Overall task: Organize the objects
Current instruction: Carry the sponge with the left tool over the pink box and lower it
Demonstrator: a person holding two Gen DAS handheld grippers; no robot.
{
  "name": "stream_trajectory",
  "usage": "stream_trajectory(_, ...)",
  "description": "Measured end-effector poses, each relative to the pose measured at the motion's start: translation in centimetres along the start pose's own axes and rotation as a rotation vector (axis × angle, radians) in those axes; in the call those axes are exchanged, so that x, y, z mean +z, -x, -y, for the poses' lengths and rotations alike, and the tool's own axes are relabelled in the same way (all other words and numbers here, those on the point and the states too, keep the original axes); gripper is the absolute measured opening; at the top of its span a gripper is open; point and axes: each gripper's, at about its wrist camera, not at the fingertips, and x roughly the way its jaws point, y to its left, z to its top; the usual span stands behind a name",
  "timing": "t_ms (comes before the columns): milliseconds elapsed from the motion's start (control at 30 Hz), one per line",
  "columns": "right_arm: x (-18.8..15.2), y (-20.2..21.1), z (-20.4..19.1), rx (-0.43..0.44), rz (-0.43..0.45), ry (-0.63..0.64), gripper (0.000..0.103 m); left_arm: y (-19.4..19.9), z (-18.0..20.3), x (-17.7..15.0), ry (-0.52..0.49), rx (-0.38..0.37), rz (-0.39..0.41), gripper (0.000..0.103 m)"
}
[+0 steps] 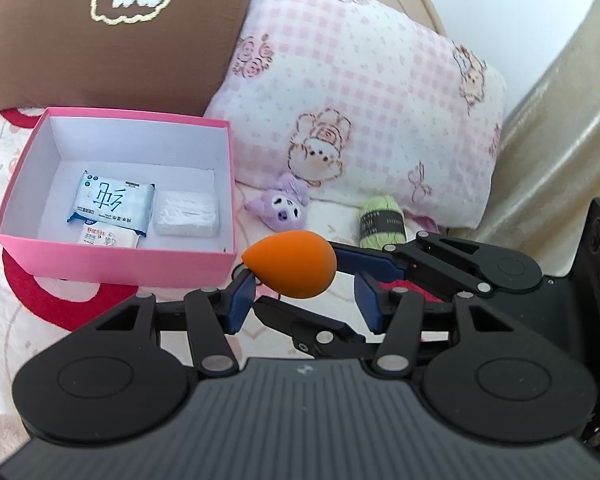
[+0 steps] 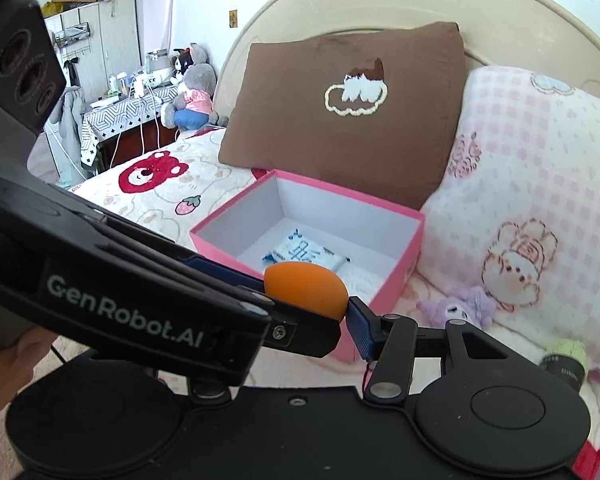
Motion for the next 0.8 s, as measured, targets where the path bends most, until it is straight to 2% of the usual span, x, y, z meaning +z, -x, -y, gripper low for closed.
stream_trajectory(200,1.4,-1.4,0.2,-0.010,0.025,0.013,0.055,-1.0,-2.4,1.1,0.093,-0.050,0.006,0.052)
stream_trajectory(567,4.5,-6.4,1.9,-0.033,0.022,-0.025,0.055,-4.5,-6.3,4.8,0.186,-0.040,0.028,0.052)
stream_trajectory(800,5.9,-11.8,3.1,-0.054,-0.009,-0.052,0.052,-8.9,-9.8,7.5,0.214,-0.007,-0.026,0.052)
